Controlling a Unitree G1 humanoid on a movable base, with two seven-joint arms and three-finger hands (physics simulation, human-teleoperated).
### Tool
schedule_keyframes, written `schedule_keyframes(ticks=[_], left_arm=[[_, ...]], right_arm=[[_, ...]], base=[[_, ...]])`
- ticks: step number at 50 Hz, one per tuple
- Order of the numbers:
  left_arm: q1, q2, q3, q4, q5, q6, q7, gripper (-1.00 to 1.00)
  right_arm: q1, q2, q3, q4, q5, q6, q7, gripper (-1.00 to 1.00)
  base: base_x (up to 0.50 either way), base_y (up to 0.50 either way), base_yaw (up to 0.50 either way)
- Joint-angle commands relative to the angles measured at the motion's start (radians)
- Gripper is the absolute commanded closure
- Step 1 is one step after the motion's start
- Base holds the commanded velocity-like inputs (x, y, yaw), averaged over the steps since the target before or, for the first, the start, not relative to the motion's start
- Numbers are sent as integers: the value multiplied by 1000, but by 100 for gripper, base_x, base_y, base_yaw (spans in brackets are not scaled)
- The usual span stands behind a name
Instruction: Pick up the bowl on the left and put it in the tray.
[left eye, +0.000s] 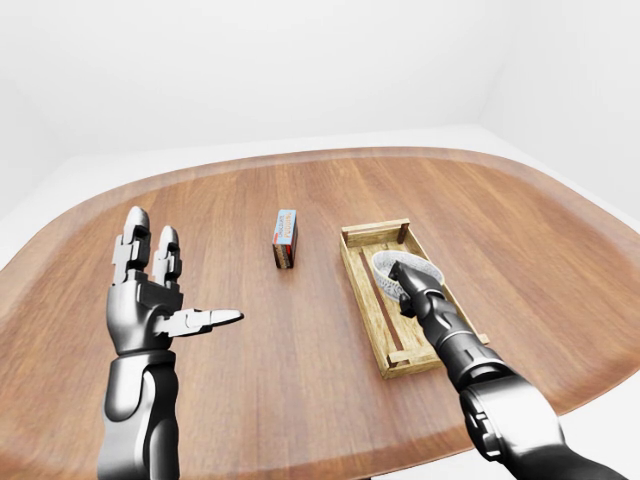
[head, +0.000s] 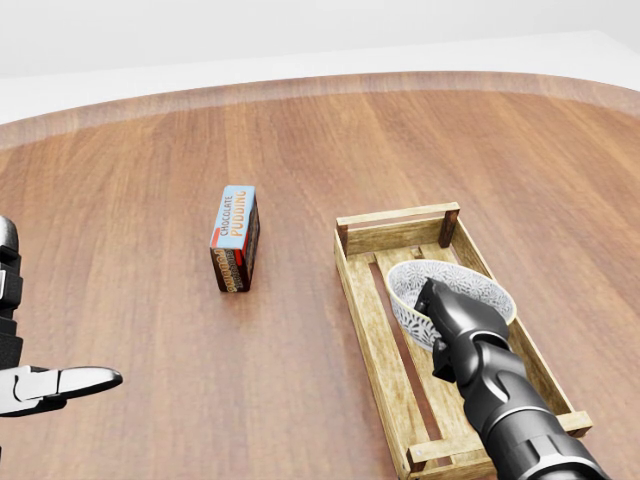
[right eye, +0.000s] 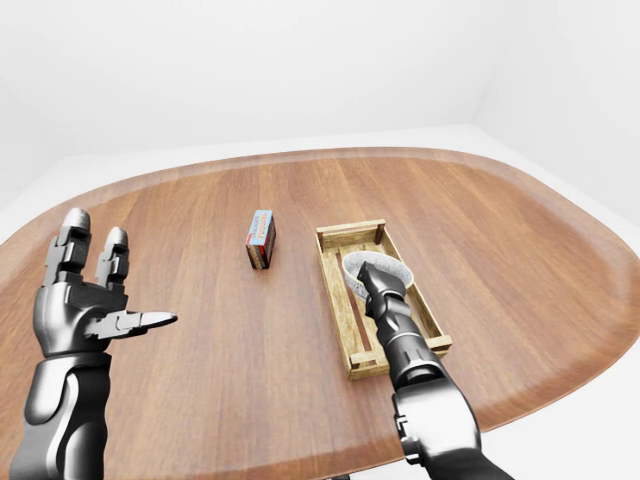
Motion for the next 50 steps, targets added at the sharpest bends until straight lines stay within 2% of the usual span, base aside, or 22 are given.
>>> schedule_keyframes(ticks=[1, 3, 4, 6, 25, 31, 37, 40, 45, 50], left_arm=[[31, -27, -56, 38, 52, 0, 5, -100], [32, -27, -55, 34, 51, 0, 6, -100], [31, -27, -55, 35, 51, 0, 5, -100], [29, -26, -54, 39, 50, 0, 5, -100], [29, -27, -60, 8, 55, 0, 14, -100], [27, -28, -62, 10, 59, 0, 15, -100], [25, -28, -61, 10, 57, 0, 14, -100], [27, -28, -62, 10, 58, 0, 13, -100], [27, -28, -60, 9, 56, 0, 11, -100], [31, -32, -65, 33, 62, 0, 4, -100]], right_arm=[[-5, 3, -6, 30, 18, 0, -3, 100], [-6, 3, -5, 30, 16, 0, -2, 97], [-6, 3, -5, 30, 16, 0, -1, 77], [-5, 5, -5, 27, 18, 0, 4, -100], [38, 6, -9, -152, -9, 0, 81, -100], [139, 20, -3, -457, -84, 0, 222, -100], [324, 83, 35, -842, -222, 0, 386, -100], [380, 105, 50, -945, -309, 0, 421, -100], [440, 148, 65, -1078, -373, 0, 471, -100], [511, 189, 99, -1262, -461, 0, 580, -100]], base=[[0, 0, 0], [0, 0, 0], [0, 0, 0], [0, 0, 0], [0, 0, 0], [0, 0, 0], [0, 0, 0], [0, 0, 0], [0, 0, 0], [0, 0, 0]])
